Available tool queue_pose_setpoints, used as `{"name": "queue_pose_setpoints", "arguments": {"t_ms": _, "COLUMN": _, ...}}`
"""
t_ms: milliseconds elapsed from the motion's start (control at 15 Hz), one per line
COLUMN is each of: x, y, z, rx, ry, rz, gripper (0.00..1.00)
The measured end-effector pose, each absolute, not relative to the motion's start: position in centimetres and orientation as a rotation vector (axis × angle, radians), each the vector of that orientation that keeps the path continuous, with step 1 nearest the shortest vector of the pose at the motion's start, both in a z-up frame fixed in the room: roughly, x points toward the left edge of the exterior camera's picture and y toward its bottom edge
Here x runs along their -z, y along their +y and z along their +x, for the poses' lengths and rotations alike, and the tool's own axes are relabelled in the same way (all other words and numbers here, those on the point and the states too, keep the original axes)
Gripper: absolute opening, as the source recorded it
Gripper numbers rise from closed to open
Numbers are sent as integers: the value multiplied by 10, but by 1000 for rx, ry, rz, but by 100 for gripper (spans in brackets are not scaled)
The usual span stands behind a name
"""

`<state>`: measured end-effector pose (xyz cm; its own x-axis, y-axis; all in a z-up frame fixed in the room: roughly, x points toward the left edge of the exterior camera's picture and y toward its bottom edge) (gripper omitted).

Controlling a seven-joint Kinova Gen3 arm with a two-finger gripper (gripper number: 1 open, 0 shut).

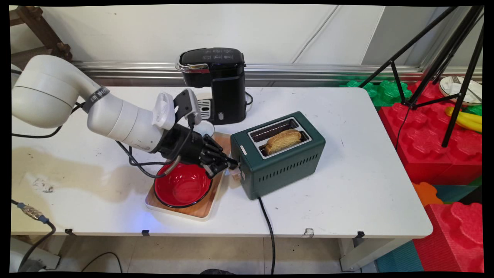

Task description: Press the toaster switch

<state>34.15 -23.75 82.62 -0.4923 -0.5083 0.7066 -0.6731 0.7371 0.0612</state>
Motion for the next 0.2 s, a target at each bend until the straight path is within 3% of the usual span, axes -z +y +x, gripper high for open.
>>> {"name": "queue_pose_setpoints", "arguments": {"t_ms": 200, "x": -824, "y": -236, "z": 344, "rx": -285, "ry": -2207, "rz": 879, "gripper": 0}}
